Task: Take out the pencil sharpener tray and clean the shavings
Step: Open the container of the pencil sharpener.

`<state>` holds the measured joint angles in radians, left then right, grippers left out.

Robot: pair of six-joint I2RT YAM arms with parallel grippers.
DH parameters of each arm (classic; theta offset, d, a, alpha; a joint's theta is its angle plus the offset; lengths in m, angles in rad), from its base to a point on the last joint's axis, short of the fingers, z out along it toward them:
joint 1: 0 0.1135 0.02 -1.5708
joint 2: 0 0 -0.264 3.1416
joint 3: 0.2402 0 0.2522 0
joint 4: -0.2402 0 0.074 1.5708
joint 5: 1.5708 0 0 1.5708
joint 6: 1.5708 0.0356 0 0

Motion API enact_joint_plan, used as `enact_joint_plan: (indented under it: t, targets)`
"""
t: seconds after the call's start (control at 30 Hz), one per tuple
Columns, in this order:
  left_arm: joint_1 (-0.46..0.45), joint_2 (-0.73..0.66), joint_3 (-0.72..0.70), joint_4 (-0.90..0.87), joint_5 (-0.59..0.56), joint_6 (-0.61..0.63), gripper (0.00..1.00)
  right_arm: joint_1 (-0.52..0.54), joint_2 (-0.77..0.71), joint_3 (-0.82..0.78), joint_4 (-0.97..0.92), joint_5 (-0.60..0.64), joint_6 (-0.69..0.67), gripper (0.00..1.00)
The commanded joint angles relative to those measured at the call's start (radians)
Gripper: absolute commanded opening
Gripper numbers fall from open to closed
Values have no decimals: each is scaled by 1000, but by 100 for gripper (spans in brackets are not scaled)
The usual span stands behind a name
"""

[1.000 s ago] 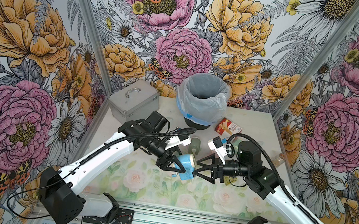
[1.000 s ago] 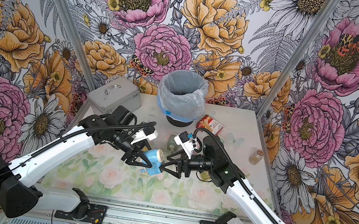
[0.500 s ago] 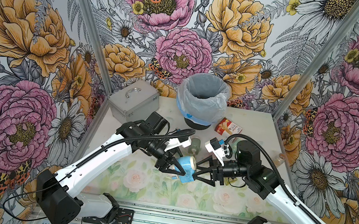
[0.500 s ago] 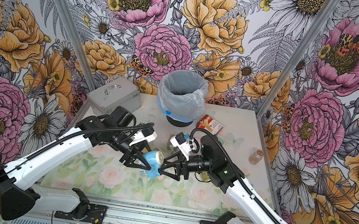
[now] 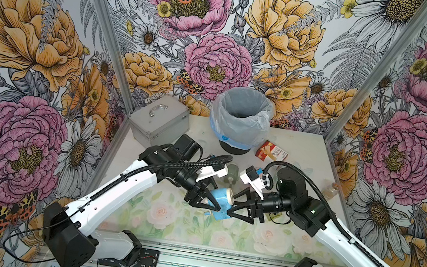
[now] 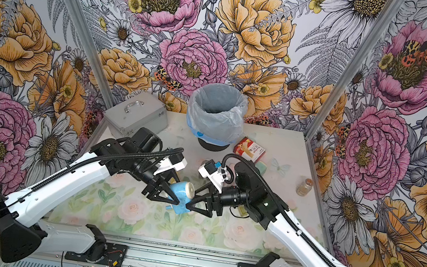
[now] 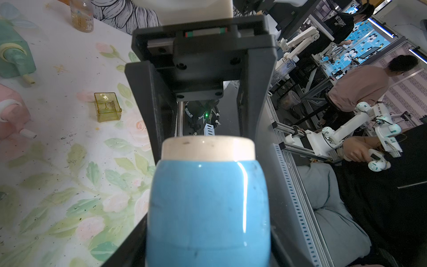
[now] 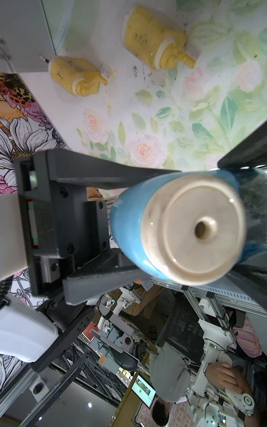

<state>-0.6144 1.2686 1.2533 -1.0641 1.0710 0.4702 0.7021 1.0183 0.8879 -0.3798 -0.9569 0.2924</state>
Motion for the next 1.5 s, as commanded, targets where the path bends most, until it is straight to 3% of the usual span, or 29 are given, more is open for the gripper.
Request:
enact_joint_plan:
  t: [0.0,0.07,0.2,0.9,1.47]
  targets:
    - [-4,-40,32,26,24,19,2,13,3,38,-31,10,-26,55]
    - [0,-44,26,26,22,16,2,13,2,43,-37,14,-28,44]
    - [4,-50,14,26,27,14,2,11,-6,59,-56,25,-37,32]
    - [40,-71,-45,25,14,8,2,-57,-53,103,-96,36,-44,30]
    - [99,-96,-12,26,-17,2,2,-113,-77,119,-95,67,-41,29]
